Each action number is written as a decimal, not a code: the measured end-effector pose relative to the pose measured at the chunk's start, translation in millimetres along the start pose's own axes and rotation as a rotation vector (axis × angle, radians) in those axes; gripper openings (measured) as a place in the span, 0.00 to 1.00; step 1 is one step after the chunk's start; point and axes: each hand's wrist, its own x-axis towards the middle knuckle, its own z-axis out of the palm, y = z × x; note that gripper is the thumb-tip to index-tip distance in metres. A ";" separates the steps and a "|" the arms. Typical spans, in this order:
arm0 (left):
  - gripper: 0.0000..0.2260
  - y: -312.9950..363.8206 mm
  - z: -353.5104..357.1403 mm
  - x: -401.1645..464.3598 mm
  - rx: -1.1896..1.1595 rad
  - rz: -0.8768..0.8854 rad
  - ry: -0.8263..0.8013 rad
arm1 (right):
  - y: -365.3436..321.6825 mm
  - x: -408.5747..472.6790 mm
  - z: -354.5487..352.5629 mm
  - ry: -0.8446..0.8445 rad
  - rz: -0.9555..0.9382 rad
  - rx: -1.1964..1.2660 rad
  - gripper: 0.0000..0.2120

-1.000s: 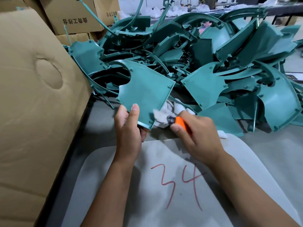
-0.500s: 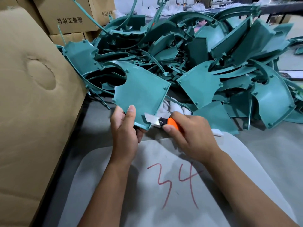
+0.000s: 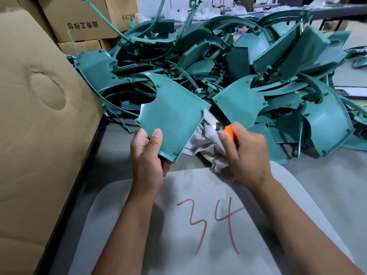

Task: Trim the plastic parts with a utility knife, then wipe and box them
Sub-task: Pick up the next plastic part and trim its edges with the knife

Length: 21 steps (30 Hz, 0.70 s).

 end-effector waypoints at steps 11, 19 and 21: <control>0.11 6.0 -0.6 -0.4 -0.008 0.027 -0.093 | 8.6 2.3 -4.7 0.064 0.014 0.066 0.23; 0.14 20.9 -20.1 3.2 0.205 -0.088 -0.307 | 5.1 7.6 -24.8 0.003 0.204 0.631 0.34; 0.13 21.0 -21.8 1.8 0.264 -0.131 -0.375 | 0.2 9.8 -27.6 -0.105 0.288 0.851 0.25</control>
